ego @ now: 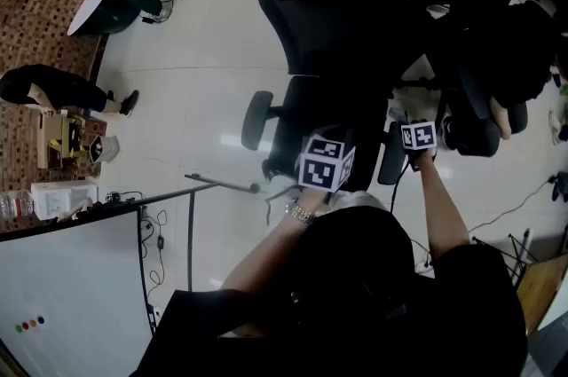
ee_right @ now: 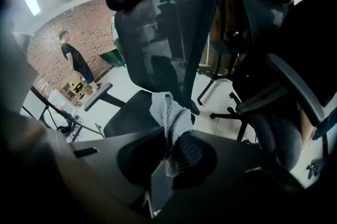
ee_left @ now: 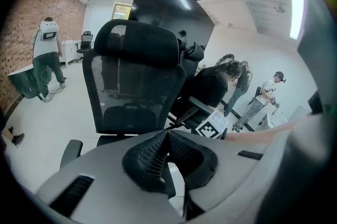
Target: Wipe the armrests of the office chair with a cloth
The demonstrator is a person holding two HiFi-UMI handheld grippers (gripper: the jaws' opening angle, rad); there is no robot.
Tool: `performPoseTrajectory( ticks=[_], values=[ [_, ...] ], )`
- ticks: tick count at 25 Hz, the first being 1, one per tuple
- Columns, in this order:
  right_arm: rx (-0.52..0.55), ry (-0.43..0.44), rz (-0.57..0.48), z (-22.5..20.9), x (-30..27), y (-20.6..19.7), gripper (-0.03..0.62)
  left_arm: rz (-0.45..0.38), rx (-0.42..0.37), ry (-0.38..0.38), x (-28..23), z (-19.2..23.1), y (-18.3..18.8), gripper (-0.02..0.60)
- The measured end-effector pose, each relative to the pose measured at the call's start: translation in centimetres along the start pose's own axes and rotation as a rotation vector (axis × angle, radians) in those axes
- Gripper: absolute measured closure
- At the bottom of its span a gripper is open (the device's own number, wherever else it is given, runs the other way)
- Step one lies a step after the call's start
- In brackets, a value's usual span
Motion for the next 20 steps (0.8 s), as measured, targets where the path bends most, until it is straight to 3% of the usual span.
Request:
performPoseTrajectory(
  ticks=[6, 12, 16, 20],
  values=[
    [-0.033, -0.069, 0.147, -0.2, -4.2, -2.5, 0.56, -0.007, -0.024, 0.009, -0.3, 0.4, 0.4, 0.581],
    [-0.015, -0.095, 0.247, 0.2, -5.1, -8.1, 0.56, -0.003, -0.023, 0.007, 0.8, 0.3, -0.4, 0.581],
    [-0.023, -0.049, 0.296, 2.2, -5.5, -13.1, 0.56, -0.006, -0.011, 0.021, 1.3, 0.7, -0.6, 0.581],
    [-0.036, 0.0, 0.237, 4.9, -5.4, -16.7, 0.56, -0.004, -0.008, 0.013, 1.4, 0.5, -0.9, 0.581]
  ],
)
Point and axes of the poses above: the fingertips, and each gripper's own axes: x backward along the fingers, z to its left, y out of its top, the point moved 1 cm from there along x, backward along the fingers, and after that the axes turned 1 degree about z, right-handed, at the moved point
